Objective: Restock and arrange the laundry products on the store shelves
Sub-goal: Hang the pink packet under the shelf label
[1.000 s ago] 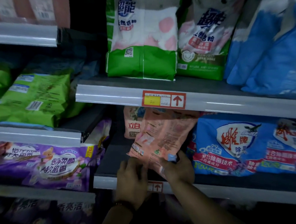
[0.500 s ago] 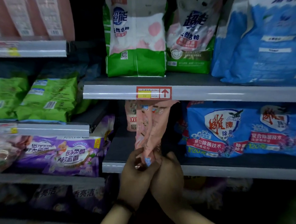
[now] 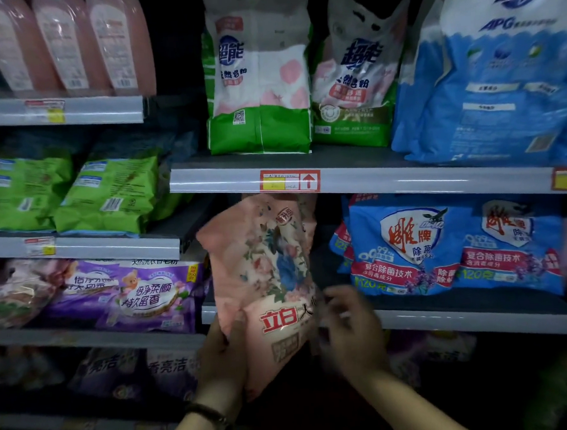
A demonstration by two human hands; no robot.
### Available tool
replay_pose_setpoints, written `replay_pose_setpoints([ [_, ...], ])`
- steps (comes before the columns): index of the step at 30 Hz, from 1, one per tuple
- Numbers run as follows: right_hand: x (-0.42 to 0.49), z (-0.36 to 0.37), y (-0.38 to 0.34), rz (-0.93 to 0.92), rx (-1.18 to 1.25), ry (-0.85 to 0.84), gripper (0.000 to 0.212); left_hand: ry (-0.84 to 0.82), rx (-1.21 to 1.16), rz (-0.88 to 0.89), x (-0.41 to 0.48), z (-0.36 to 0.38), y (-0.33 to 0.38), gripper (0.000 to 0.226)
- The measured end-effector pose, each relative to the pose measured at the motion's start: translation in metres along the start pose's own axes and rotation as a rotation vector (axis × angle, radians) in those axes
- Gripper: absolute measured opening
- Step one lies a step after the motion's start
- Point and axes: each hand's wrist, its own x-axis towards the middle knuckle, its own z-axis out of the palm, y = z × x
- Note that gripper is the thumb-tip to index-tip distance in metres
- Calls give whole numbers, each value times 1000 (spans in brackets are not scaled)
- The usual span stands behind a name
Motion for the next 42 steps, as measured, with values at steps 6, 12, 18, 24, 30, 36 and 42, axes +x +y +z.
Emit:
replay_pose_setpoints([
  [6,25,-47,-13,450,530,-521,37,-155,-86,-175,-14,-18,26,36],
  [12,22,-54,-19,525,553,-578,34,-225,45,-239,-15,-25,36,62],
  [18,16,-34,-8,487,508,-373,22,-264,353,-88,-10,-12,19,66],
  [24,15,-14,22,563,458,-300,21,-129,241,-93,10,-11,5,35],
  [30,39,-10,38,468,440,-463,38,-140,143,-152,55,-11,4,29],
  [36,68,22,64,401,311,-295,38,-305,232,-123,118,-4,-3,44],
  [42,111,56,94,268,135,-267,37,-309,346,6,175,10,-30,65],
])
